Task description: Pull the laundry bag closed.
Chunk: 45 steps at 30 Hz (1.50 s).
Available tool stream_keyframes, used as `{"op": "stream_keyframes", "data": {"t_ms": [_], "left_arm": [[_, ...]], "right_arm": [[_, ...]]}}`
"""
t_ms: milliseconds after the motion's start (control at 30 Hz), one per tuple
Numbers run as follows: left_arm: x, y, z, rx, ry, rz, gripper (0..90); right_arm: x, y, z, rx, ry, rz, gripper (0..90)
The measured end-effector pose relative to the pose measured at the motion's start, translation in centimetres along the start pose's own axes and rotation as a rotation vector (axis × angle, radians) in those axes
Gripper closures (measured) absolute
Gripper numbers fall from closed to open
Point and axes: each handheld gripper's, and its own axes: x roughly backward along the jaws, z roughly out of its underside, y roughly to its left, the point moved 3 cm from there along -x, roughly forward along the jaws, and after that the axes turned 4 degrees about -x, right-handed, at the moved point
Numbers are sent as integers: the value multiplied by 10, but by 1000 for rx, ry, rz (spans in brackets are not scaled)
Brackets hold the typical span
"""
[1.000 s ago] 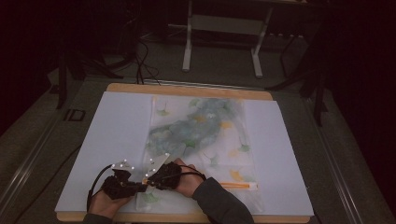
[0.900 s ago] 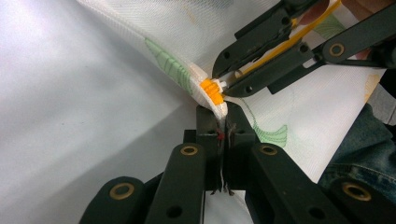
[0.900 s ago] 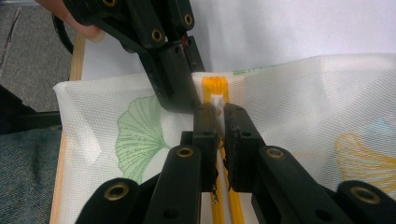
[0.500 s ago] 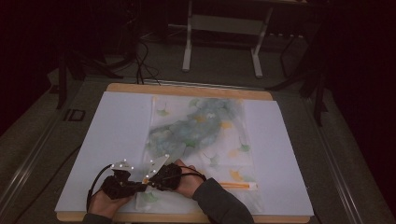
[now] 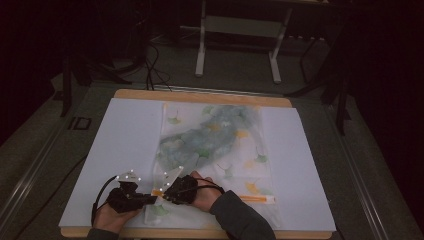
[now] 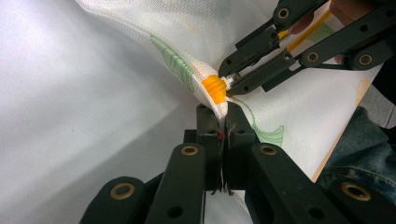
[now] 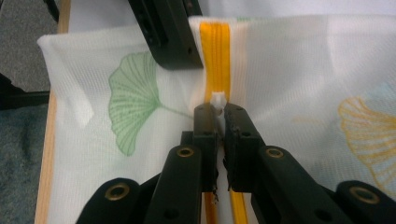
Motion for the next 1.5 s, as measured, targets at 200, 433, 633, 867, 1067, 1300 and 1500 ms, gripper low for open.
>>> {"op": "stream_keyframes", "data": {"t_ms": [200,433,633,867,1067,1300,1500], "left_arm": [[1,0,0,1,-6,1,875],[3,1,1,-1,-10,-3,875],[4,1,2,-3,-10,-6,875],[4,2,2,-3,-17,-11,875],[5,2,3,-10,-15,-18,875],[6,2,3,-12,-17,-23,875],[6,2,3,-17,-17,-24,875]], "right_arm": [[4,0,4,8,18,15,844],[9,0,9,16,35,29,843],[13,0,14,22,50,42,843],[19,-1,21,16,57,52,843],[24,-1,27,20,64,59,843],[29,-1,33,15,71,68,843],[33,-2,39,17,74,73,843]]}}
